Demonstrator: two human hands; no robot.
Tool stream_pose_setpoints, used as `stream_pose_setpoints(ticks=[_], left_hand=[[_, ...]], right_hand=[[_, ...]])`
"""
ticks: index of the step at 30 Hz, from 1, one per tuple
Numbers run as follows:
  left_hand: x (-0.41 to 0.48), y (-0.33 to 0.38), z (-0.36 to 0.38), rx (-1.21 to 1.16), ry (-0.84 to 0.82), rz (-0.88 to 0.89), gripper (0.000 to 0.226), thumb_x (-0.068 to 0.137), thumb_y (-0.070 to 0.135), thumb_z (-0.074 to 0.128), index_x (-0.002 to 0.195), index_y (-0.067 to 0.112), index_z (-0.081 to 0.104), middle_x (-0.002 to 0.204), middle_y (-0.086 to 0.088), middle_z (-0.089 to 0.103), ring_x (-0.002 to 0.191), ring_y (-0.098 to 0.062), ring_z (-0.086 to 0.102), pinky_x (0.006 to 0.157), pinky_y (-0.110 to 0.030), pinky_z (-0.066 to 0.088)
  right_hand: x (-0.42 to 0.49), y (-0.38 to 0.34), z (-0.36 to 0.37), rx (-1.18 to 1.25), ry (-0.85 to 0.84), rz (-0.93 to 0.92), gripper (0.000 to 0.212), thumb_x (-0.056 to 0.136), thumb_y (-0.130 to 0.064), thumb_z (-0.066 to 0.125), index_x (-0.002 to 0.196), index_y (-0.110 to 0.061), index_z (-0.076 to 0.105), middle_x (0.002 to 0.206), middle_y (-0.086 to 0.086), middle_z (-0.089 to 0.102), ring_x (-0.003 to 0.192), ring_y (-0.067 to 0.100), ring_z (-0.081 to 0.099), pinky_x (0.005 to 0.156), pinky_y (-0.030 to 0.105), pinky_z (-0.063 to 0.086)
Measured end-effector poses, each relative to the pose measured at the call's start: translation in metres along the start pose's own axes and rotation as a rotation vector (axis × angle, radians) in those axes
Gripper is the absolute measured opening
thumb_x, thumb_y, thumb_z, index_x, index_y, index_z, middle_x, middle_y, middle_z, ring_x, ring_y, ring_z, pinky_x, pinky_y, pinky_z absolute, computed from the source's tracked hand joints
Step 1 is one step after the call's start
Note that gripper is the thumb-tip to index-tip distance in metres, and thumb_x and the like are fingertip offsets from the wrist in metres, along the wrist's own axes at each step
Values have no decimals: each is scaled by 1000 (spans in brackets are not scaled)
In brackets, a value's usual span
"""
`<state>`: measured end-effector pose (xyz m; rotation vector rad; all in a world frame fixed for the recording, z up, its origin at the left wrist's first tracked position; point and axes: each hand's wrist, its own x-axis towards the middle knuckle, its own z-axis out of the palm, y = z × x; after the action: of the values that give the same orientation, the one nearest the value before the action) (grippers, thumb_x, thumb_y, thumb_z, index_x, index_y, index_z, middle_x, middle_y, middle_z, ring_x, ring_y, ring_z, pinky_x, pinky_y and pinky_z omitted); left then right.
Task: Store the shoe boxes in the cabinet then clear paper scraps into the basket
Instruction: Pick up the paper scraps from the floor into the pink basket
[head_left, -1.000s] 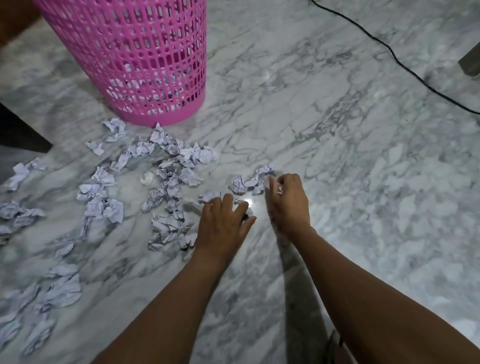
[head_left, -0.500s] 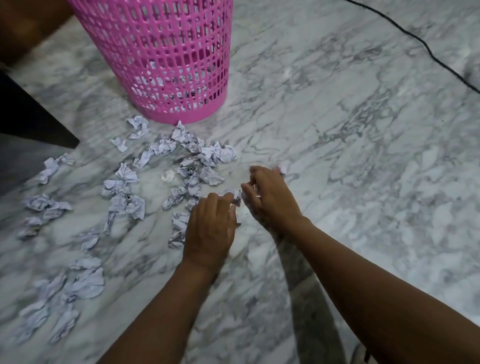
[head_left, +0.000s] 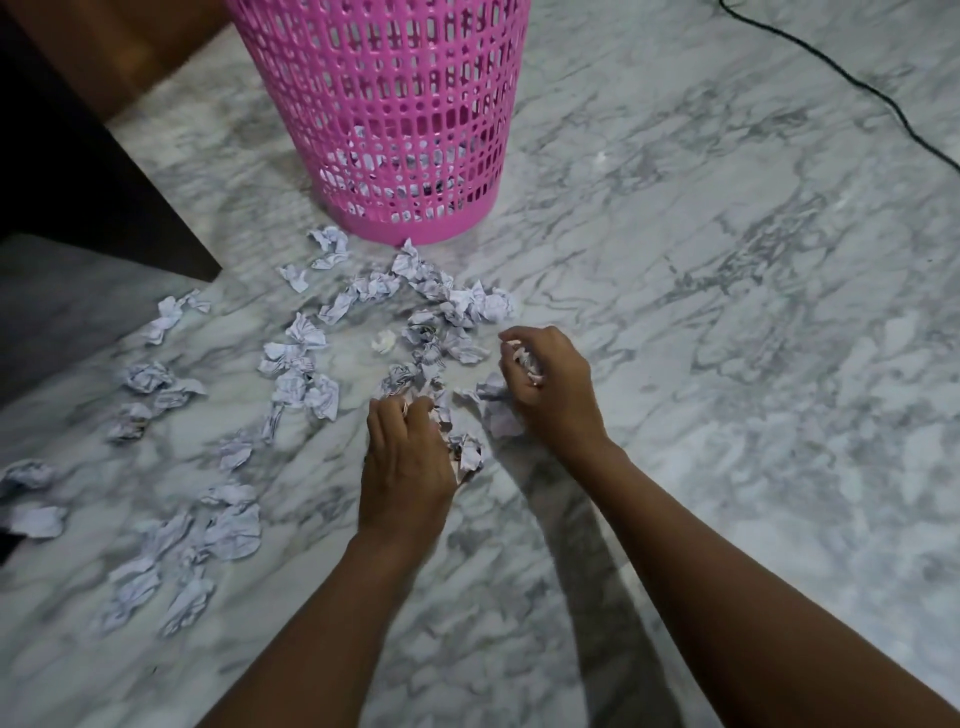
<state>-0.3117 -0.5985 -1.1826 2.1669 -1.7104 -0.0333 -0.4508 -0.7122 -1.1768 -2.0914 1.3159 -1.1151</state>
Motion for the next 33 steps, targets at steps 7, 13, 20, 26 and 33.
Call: stream_pose_setpoints(ticks=[7, 13, 20, 26, 33], left_hand=[[-4, -2, -4, -80, -109, 6, 57, 81, 42, 50, 119, 0, 53, 114, -19, 45, 114, -39, 41, 98, -56, 43], [0, -7, 2, -66, -124, 63, 73, 75, 57, 58, 122, 2, 51, 126, -19, 43, 122, -35, 39, 102, -54, 42], [3, -16, 20, -111, -84, 76, 49, 83, 38, 55, 120, 6, 58, 132, -15, 53, 122, -31, 50, 98, -41, 44], [14, -16, 22, -118, -40, 86, 21, 77, 25, 48, 88, 8, 53, 88, -11, 53, 80, -33, 53, 62, -40, 48], [51, -15, -2, -257, 144, 15, 17, 79, 25, 51, 82, 9, 47, 84, -11, 50, 80, -29, 47, 64, -36, 36]], right_hand=[[-18, 10, 14, -264, -333, -157, 35, 95, -41, 45, 115, -25, 69, 120, 0, 63, 117, 18, 55, 115, 57, 19], [-19, 23, 15, -222, -419, -334, 27, 91, -36, 63, 111, -21, 72, 114, 5, 64, 105, 25, 57, 93, 39, 45], [-23, 19, 24, -106, -372, -304, 24, 73, -8, 75, 96, -14, 72, 94, 6, 63, 86, 24, 58, 71, 31, 46], [-21, 10, 32, 44, -234, -24, 17, 85, -18, 71, 102, -16, 73, 93, 3, 60, 81, 16, 61, 68, 23, 46], [51, -19, 21, 130, -50, 11, 38, 81, -8, 68, 118, -15, 68, 95, -3, 63, 87, -2, 50, 79, 9, 39]])
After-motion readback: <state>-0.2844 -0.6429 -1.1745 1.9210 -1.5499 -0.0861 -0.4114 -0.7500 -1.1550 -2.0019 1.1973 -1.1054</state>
